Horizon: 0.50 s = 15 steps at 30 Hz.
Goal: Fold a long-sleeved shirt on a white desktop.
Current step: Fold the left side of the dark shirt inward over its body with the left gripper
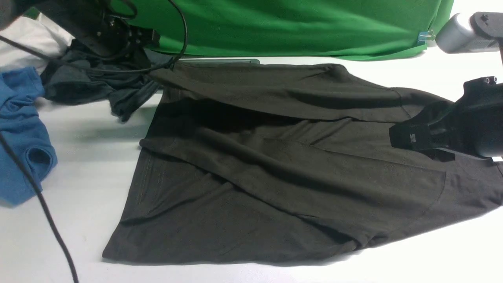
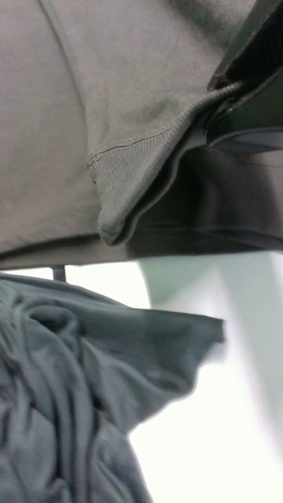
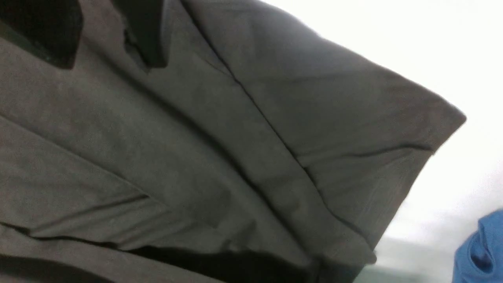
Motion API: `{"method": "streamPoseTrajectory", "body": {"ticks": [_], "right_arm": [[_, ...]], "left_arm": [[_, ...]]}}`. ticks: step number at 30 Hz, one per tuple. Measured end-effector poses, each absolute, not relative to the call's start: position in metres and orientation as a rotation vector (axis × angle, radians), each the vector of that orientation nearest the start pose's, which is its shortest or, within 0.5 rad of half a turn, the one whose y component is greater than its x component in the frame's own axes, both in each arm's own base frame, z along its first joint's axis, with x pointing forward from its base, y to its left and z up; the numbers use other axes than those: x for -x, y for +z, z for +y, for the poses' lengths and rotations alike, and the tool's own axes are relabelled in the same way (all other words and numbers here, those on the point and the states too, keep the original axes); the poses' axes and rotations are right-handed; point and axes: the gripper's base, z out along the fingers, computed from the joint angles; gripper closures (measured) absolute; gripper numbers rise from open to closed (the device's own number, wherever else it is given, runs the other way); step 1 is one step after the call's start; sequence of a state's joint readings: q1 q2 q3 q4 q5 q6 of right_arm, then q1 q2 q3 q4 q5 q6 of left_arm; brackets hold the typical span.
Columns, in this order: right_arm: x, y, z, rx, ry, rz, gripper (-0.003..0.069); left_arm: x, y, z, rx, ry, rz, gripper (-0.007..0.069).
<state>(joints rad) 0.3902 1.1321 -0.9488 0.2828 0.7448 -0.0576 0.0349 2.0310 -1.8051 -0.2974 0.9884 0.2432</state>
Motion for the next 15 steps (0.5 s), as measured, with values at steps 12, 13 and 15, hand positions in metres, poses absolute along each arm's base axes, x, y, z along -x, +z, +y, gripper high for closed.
{"method": "streamPoseTrajectory", "body": {"ticks": [12,13,15], "right_arm": [[-0.204,0.327,0.102,0.408,0.458,2.396,0.0418],[-0.204,0.327,0.102,0.417,0.449,2.391,0.0418],[-0.204,0.327,0.101,0.42,0.446,2.39,0.0418]], "left_arm": [[-0.438,0.204,-0.003,-0.1,-0.247,2.686,0.0569],[-0.438,0.203,-0.002,-0.109,-0.231,2.687,0.0552],[-0.438,0.203,-0.001,-0.122,-0.212,2.691,0.0523]]}}
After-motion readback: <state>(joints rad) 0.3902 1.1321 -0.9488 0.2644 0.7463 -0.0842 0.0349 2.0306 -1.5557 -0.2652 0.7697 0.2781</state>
